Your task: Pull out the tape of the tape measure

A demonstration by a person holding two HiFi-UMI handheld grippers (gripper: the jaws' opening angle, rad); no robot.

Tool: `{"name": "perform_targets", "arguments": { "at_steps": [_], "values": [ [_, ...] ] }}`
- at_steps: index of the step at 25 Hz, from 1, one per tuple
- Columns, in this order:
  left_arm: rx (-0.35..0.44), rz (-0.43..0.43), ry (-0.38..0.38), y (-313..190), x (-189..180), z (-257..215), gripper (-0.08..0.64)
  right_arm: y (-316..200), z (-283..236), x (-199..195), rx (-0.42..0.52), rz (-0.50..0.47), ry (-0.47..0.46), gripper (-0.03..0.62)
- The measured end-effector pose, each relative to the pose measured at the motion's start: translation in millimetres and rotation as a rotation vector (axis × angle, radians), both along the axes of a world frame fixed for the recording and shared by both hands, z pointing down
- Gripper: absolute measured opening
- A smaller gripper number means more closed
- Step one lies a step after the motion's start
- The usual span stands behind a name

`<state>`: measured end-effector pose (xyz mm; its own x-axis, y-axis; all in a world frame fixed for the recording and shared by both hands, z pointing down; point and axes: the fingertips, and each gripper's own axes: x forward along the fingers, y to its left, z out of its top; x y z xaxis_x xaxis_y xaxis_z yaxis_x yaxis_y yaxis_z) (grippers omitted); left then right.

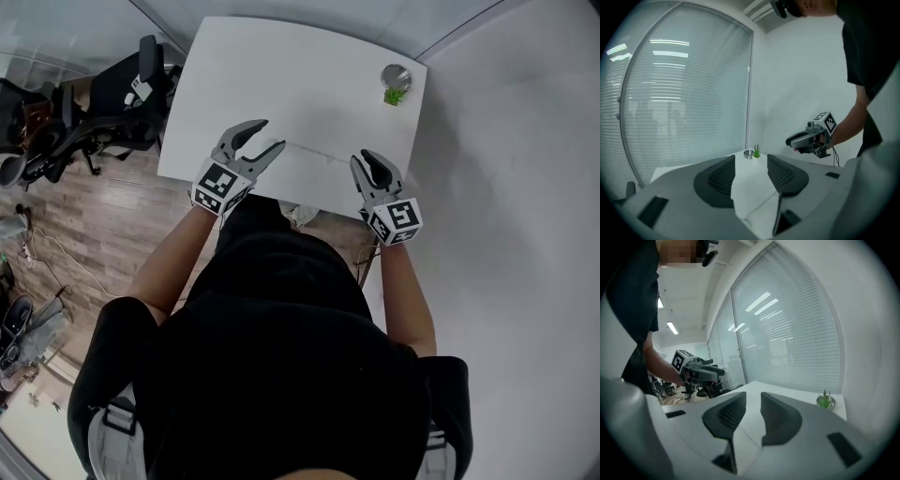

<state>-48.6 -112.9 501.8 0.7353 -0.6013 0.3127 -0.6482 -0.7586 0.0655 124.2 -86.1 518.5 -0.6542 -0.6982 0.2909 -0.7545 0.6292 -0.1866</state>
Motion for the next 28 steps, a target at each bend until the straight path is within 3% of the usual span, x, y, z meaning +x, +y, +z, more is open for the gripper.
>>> {"name": "perform_targets", "arguments": {
  "at_steps": [10, 28],
  "values": [
    [0.123, -0.008, 0.121, -6, 16, -75, 0.17, -5, -92, -26, 0.169, -0.015, -0.06, 0.066],
    [0.175, -0.048, 0.12, -11, 18, -98, 0.029, -11, -129, -48, 0.24, -0.069, -0.066, 0.032]
  ]
}}
